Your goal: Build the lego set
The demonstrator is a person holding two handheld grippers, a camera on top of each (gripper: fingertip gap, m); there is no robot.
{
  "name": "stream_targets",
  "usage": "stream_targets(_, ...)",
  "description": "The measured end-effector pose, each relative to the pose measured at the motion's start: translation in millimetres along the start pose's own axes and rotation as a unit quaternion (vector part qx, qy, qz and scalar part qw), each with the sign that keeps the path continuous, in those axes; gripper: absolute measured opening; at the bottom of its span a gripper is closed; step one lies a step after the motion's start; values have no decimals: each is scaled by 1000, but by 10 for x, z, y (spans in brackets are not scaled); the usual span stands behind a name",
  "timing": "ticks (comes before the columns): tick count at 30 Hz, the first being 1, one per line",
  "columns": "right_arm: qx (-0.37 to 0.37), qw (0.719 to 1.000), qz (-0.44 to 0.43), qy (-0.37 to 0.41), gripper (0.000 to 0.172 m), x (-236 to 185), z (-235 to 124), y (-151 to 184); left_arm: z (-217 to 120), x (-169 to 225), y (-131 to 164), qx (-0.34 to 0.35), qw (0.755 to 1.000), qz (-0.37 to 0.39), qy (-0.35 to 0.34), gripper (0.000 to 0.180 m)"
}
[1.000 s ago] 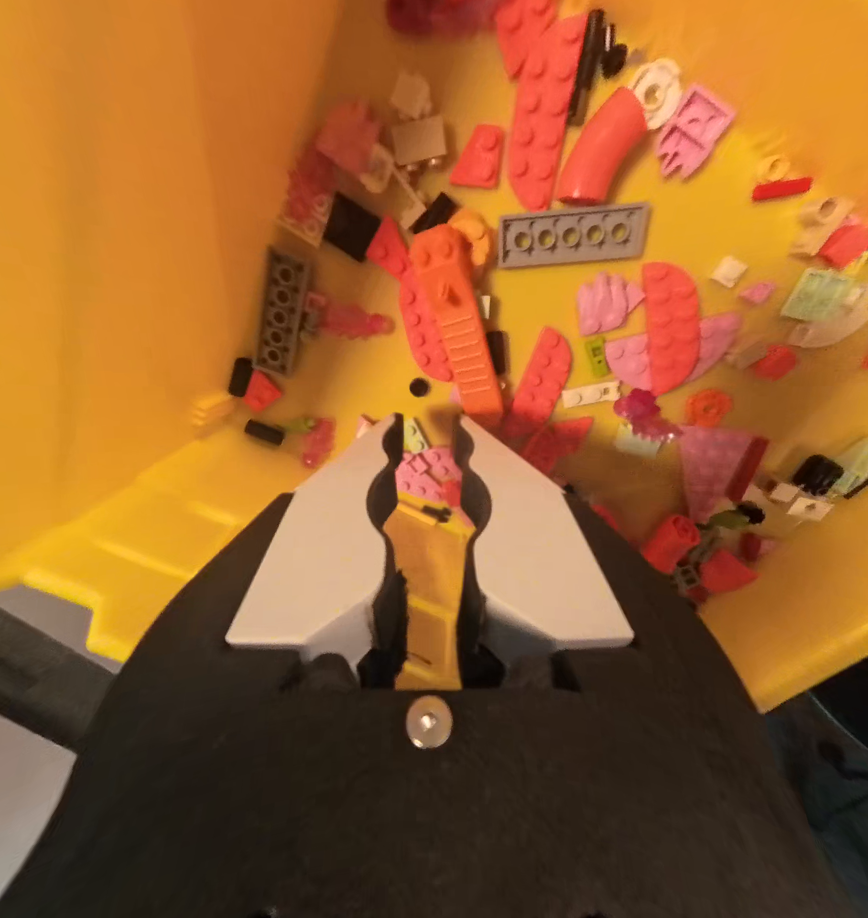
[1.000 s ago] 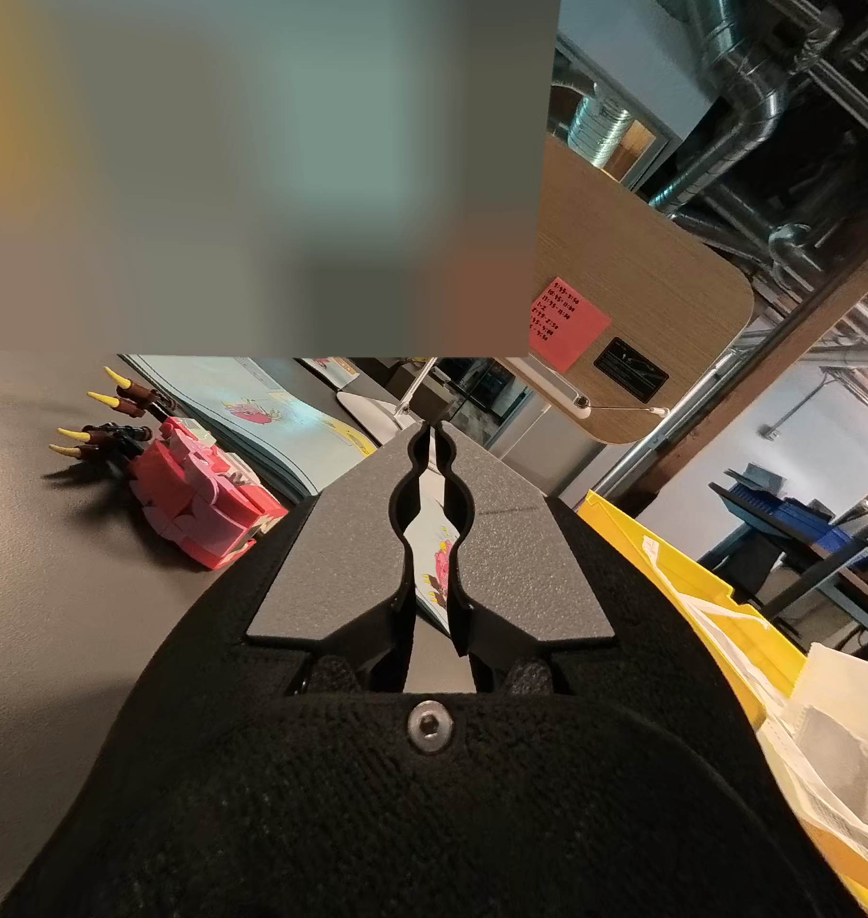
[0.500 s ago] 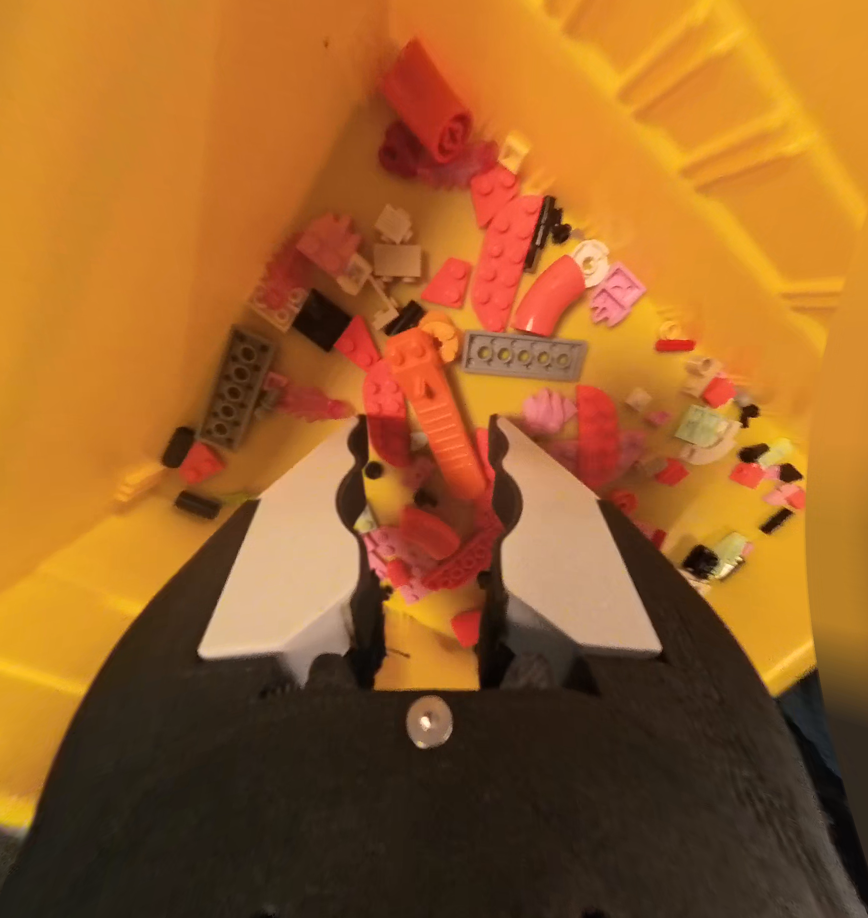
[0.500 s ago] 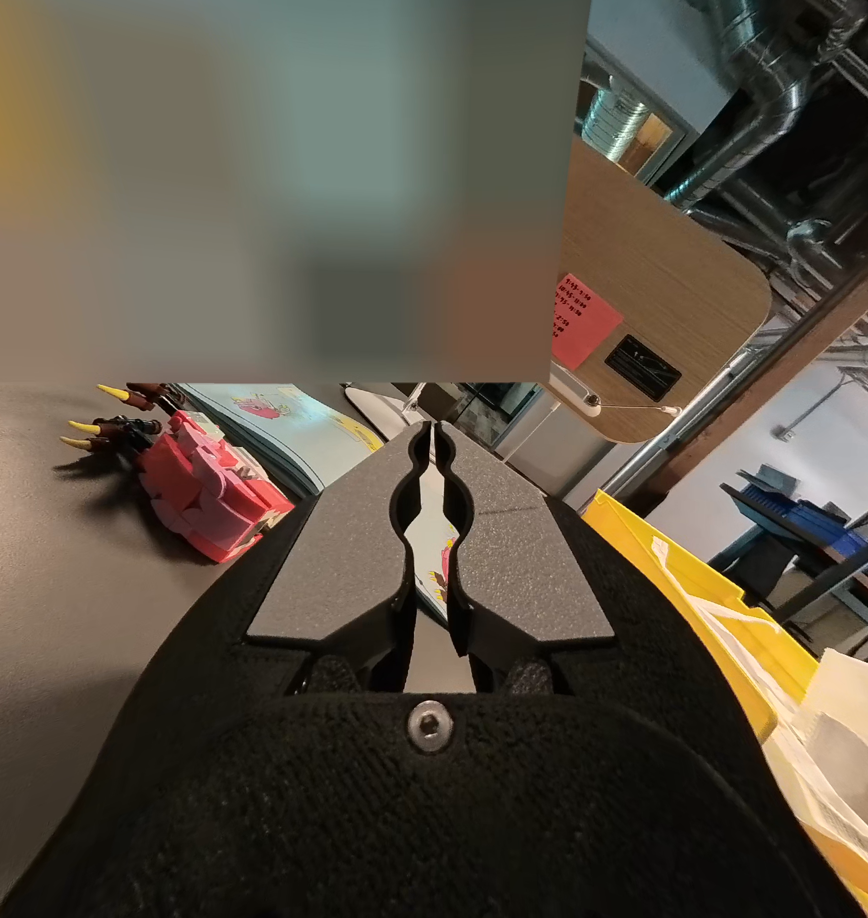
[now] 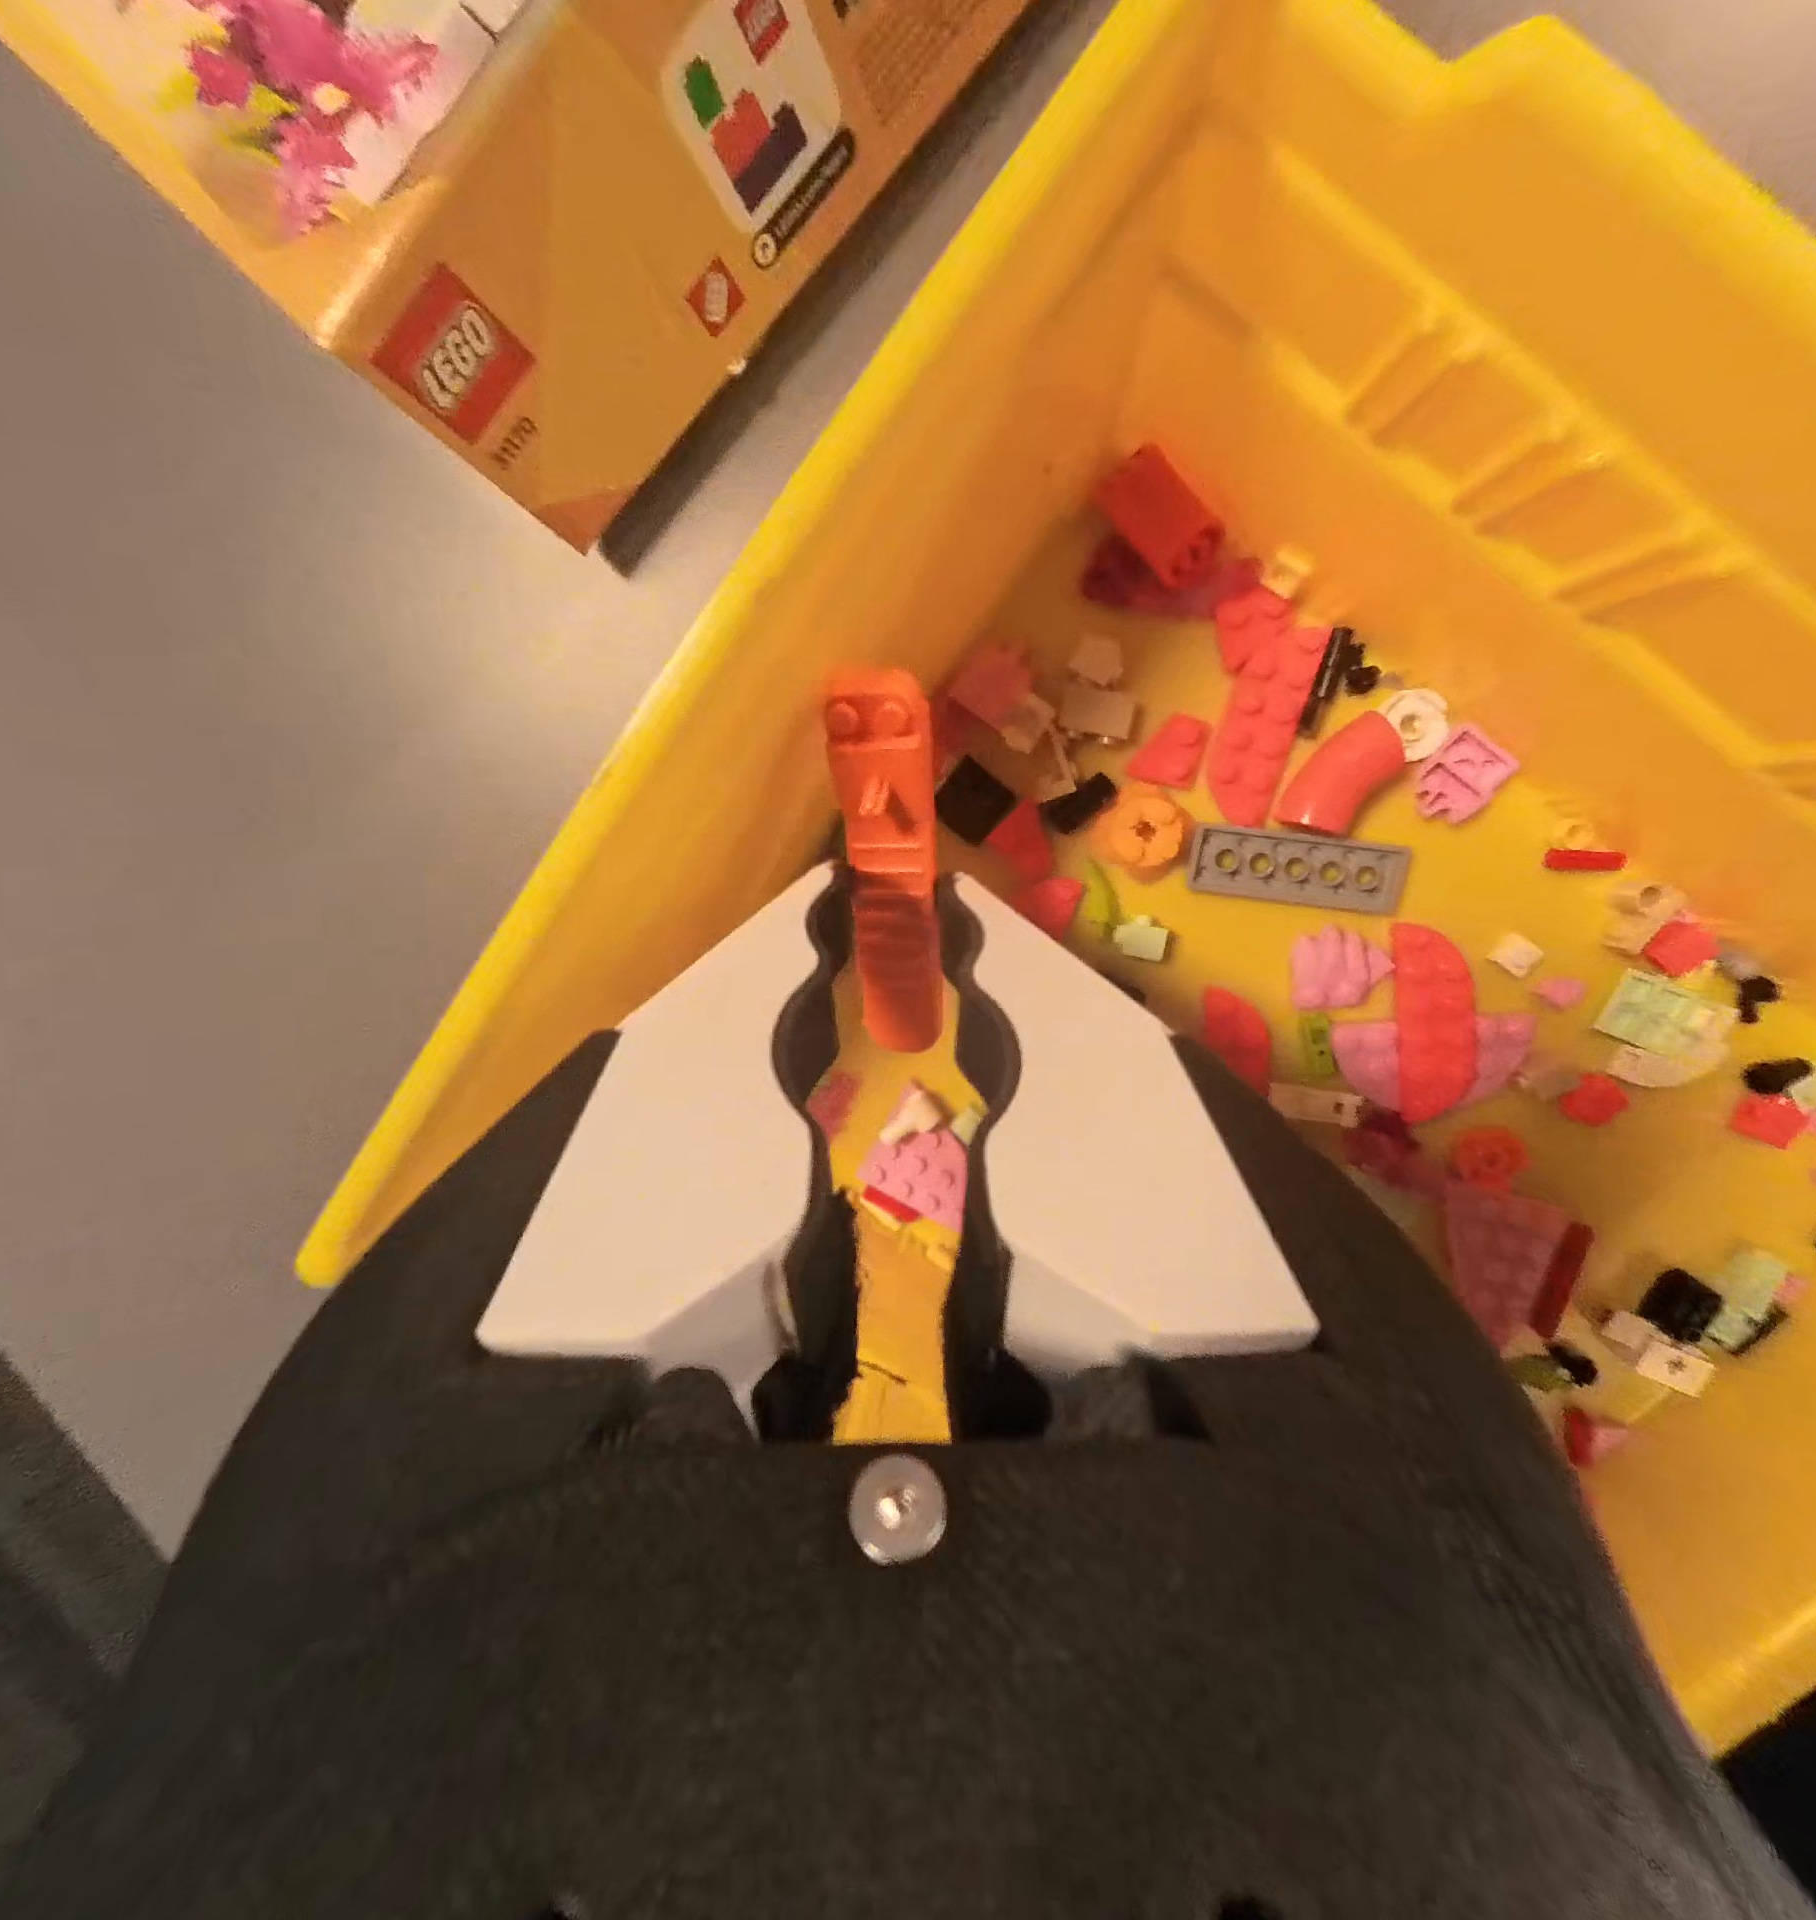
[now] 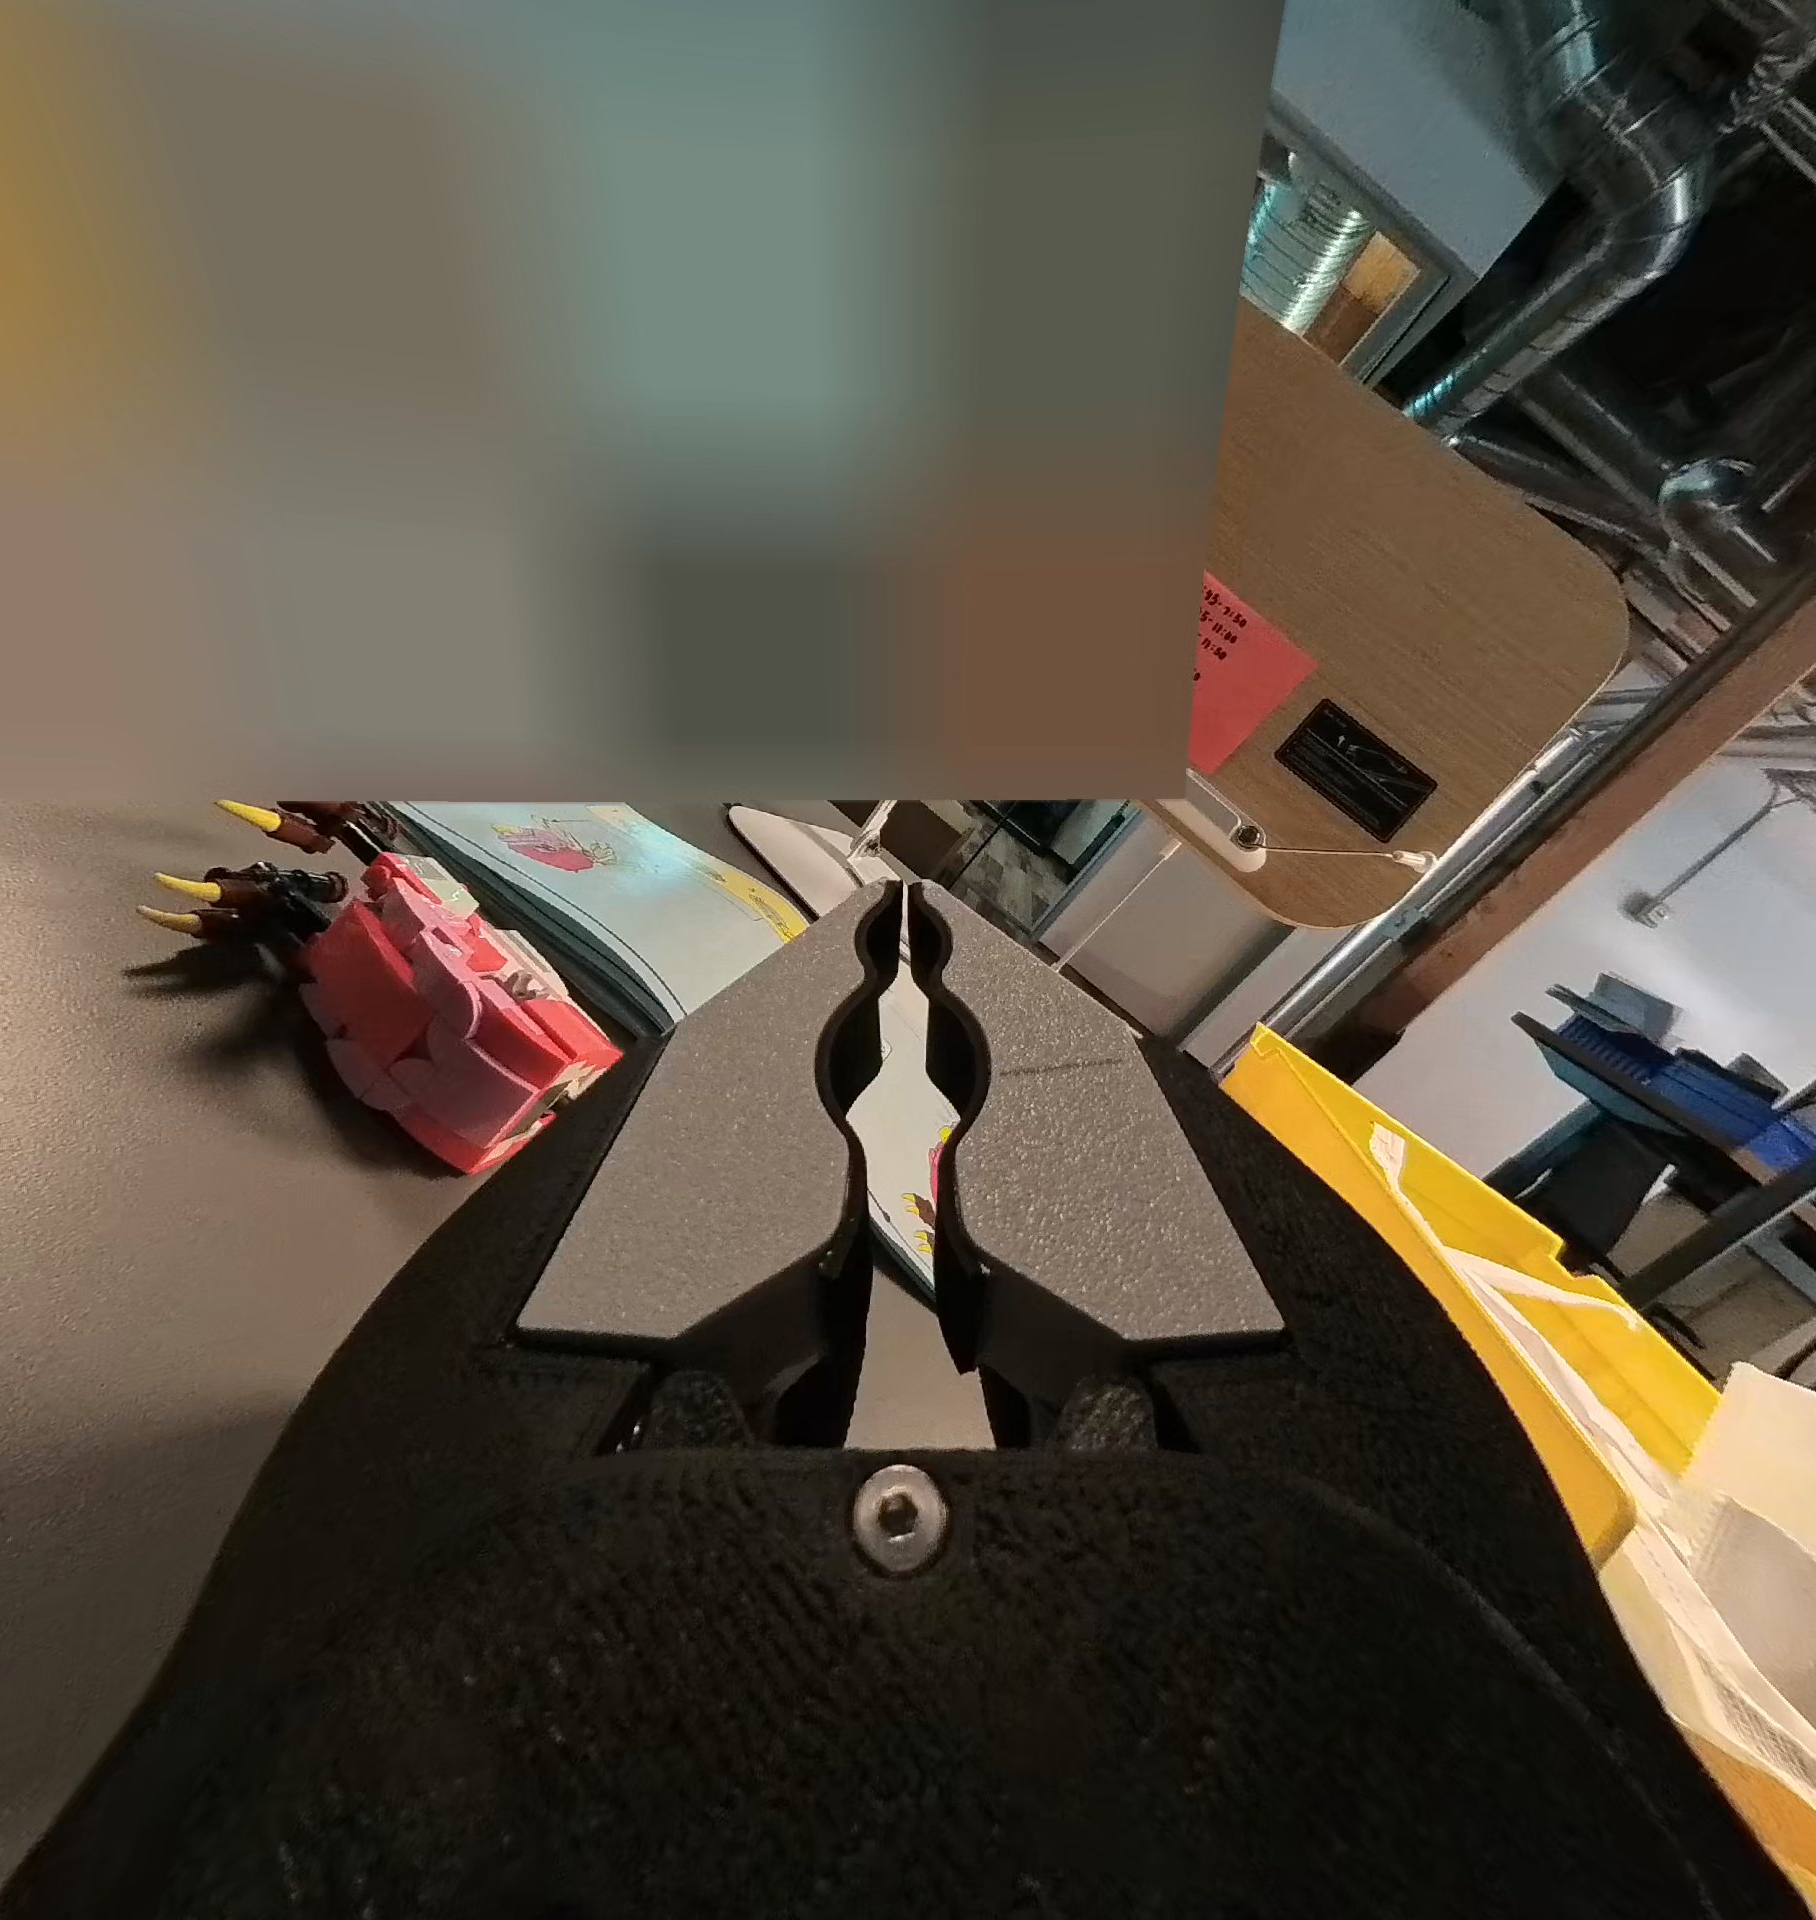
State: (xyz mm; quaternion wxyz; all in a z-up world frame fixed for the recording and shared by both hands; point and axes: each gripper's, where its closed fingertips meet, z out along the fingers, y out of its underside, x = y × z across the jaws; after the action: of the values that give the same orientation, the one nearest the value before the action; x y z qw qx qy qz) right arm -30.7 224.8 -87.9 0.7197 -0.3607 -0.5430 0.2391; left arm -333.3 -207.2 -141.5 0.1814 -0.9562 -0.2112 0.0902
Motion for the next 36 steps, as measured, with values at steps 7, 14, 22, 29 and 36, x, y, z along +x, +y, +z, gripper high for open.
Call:
stream_targets(7,-3,1000,-2,0,0,-7,5,8,155,-83,208,-72,997,19,-14,15)
stream_targets(14,-5,1000,-4,-1,0,-12,11,17,166,-99,286,-91,996,8,-9,16)
stream_targets(22,-4,1000,-2,-2,0,-11,8,15,146,-25,249,-81,996,15,-22,38)
stream_targets(29,-5,1000,-3,-2,0,-15,9,18,187,352,-78,-5,994,104,46,43)
stream_targets(36,-6,1000,-1,-1,0,-8,12,29,289,467,-192,-3,987,151,54,38)
